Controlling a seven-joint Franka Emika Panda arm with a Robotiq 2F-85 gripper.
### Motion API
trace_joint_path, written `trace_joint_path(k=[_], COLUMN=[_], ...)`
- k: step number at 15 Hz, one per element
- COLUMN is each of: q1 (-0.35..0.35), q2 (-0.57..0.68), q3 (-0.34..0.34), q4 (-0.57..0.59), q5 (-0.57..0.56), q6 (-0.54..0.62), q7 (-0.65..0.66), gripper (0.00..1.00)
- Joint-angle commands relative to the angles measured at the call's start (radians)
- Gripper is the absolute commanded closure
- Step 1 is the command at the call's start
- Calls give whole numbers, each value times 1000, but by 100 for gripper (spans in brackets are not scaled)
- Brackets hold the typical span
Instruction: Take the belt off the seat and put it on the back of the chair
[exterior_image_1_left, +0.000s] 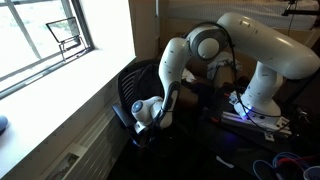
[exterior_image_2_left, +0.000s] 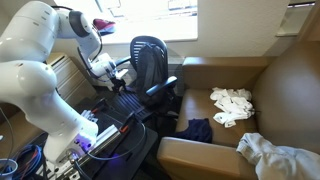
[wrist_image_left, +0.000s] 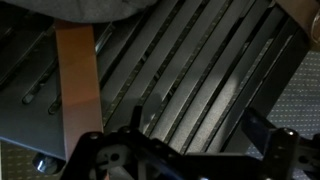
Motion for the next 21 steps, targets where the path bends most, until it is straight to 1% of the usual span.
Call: trace_joint_path(k=[1, 2, 5, 6, 7, 9, 11, 13, 15, 17, 19, 21], q1=[3, 2, -2, 6, 7, 9, 42, 97, 157, 205, 242, 277], q2=[16, 24, 38, 20, 22, 28, 19, 13, 33, 61, 91, 114], q3=[26, 39, 78, 58, 66, 71, 66, 80, 105, 118, 131, 128], q4=[50, 65, 106, 69, 80, 92, 119, 174, 271, 349, 429, 499], q5=[-67, -82, -87, -76, -75, -73, -76, -91, -87, -75, -62, -44], q6=[-99, -111, -215, -159, -184, -198, -266, -377, -526, -648, -708, -748], q7=[-100, -138, -288, -202, -236, -261, -257, -293, -337, -367, -432, -480], gripper=[0, 0, 0, 0, 0, 0, 0, 0, 0, 0, 0, 0])
